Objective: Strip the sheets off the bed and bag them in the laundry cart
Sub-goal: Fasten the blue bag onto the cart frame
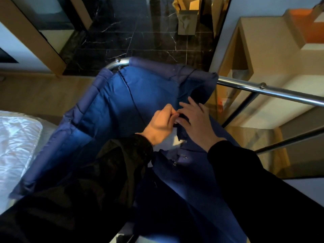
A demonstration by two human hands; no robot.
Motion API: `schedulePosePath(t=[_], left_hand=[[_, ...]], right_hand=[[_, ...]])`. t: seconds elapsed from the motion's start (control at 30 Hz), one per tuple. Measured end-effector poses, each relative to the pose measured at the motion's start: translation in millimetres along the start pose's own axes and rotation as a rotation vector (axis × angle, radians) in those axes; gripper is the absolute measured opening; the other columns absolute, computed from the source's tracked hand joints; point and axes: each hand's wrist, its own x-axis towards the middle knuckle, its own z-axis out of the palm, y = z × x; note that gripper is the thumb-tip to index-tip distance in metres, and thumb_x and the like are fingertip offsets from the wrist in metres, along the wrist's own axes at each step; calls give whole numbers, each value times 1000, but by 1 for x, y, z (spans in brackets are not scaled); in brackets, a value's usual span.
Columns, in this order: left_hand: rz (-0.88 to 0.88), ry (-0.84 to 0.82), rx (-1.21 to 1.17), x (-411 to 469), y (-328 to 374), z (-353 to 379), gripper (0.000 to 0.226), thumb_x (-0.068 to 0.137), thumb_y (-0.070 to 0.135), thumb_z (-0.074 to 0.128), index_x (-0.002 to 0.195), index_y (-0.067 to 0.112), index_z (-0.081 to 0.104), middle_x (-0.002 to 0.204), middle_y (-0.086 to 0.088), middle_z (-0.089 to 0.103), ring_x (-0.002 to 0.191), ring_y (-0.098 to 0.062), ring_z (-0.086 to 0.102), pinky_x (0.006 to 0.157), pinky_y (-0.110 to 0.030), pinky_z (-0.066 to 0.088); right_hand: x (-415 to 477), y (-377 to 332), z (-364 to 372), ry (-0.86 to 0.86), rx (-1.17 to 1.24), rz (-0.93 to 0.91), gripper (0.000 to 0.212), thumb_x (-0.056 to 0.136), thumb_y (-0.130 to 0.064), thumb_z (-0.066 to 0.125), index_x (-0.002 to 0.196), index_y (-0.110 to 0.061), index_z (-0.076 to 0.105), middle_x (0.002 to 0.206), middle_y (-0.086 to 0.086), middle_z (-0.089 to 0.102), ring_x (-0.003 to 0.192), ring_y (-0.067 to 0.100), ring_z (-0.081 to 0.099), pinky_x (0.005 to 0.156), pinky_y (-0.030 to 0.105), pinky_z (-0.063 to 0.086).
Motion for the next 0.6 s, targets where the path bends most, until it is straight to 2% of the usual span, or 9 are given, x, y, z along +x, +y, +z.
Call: schedulePosePath(t=[0.1, 0.17, 0.27, 0.37, 0.43, 0.5, 0.6], left_hand=[[-17, 51, -46, 0, -10, -28, 14, 99, 12, 48, 86, 8, 48, 79, -8, 59, 66, -17, 51, 54, -21, 39], [16, 87, -87, 0, -17, -52, 13, 97, 9, 49, 85, 6, 50, 75, -5, 59, 67, -18, 56, 56, -20, 42], [31, 130, -100, 6, -26, -94, 13, 94, 7, 50, 81, 10, 50, 71, 2, 58, 69, -13, 57, 59, -19, 41], [50, 140, -102, 15, -41, -131, 21, 92, 10, 52, 74, 19, 47, 70, 4, 59, 70, -14, 61, 63, -26, 45], [41, 117, -130, 19, -55, -145, 24, 92, 9, 52, 73, 22, 46, 69, 2, 61, 70, -17, 63, 64, -32, 49], [13, 85, -144, 17, -69, -148, 21, 94, 9, 51, 75, 18, 49, 70, -2, 63, 69, -18, 65, 62, -30, 49], [-64, 42, -220, 12, -90, -141, 14, 96, 10, 49, 83, 8, 54, 74, -6, 66, 69, -16, 65, 59, -26, 51]], right_hand=[[19, -36, 7, 55, 221, 58, 16, 90, -16, 61, 99, -4, 68, 113, 11, 67, 134, 26, 42, 100, 31, 28], [29, -64, 9, 138, 330, 133, 12, 88, -12, 63, 92, 0, 67, 105, 15, 68, 121, 23, 51, 92, 23, 34], [51, -105, 11, 241, 359, 189, 11, 87, -13, 66, 93, -4, 68, 98, 10, 71, 97, 19, 61, 81, 22, 40], [76, -138, 19, 295, 370, 183, 5, 86, -14, 67, 88, -10, 69, 86, 3, 70, 83, 15, 63, 74, 25, 44], [86, -152, 31, 309, 360, 220, 4, 87, -15, 66, 88, -12, 68, 85, 1, 69, 83, 15, 62, 76, 30, 47], [87, -158, 48, 297, 354, 265, 5, 89, -14, 64, 90, -11, 68, 90, 2, 69, 90, 10, 61, 80, 32, 48], [79, -155, 68, 211, 385, 295, 16, 93, -13, 60, 107, -9, 67, 121, 8, 65, 124, -2, 42, 94, 17, 38]])
